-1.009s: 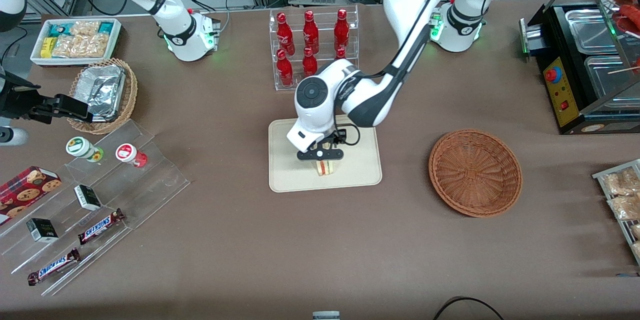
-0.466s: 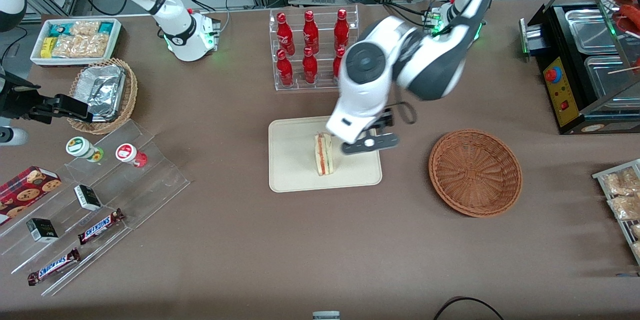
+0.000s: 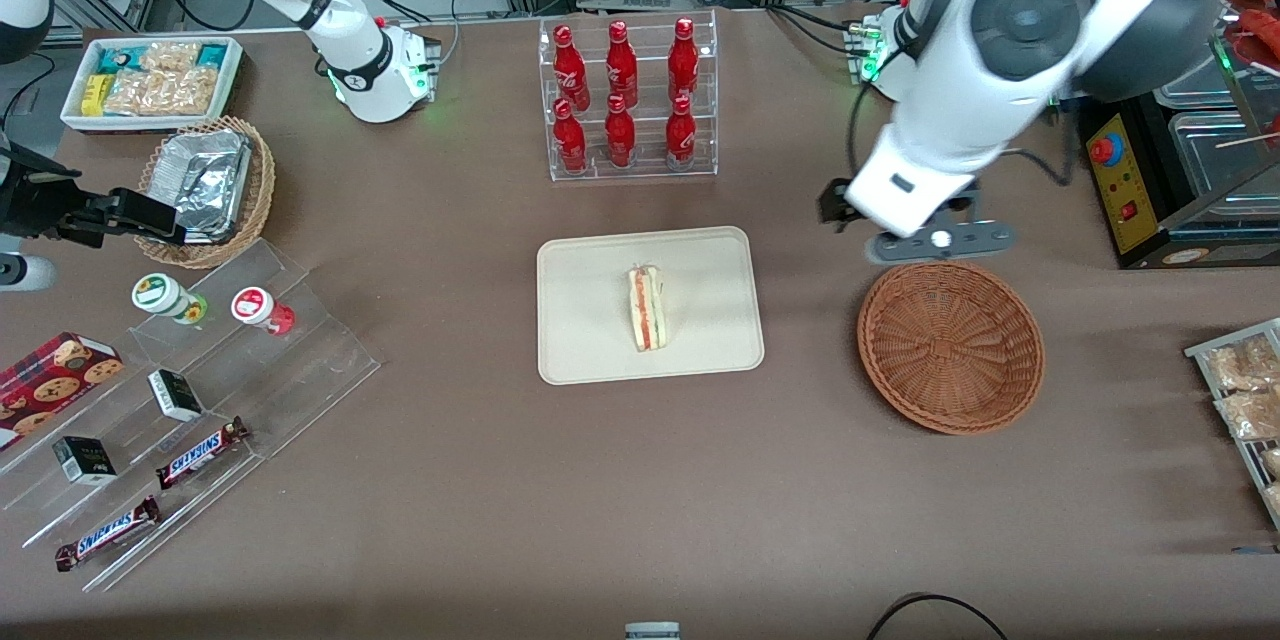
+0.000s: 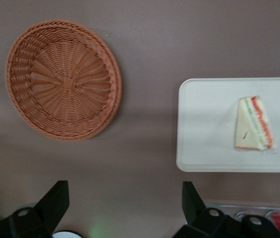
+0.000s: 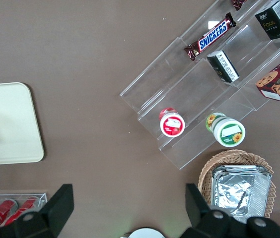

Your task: Place sandwich from basket to tray

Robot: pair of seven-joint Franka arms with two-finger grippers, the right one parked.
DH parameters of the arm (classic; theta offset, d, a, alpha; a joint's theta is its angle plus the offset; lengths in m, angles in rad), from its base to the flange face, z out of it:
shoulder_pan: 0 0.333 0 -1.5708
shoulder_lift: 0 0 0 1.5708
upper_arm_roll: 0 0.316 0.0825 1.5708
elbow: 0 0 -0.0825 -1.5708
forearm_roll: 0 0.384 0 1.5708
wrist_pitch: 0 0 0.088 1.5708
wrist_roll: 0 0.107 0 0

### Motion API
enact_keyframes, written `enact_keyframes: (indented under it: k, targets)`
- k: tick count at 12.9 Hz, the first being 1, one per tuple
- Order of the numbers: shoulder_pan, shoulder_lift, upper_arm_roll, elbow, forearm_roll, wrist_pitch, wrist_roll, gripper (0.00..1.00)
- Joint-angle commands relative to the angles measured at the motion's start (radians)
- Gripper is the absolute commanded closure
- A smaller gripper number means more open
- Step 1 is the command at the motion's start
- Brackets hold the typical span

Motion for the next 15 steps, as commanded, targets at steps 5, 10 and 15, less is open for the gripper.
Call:
enact_keyframes:
  k: [5, 10, 15]
  targets:
    - [0.178, -0.105, -0.007, -0.114, 0.056, 0.035, 0.212, 0.00]
    - [0.249, -0.104, -0.007, -0.081, 0.027, 0.037, 0.352, 0.00]
    - [0.272, -0.032, -0.008, 0.028, -0.004, 0.015, 0.356, 0.00]
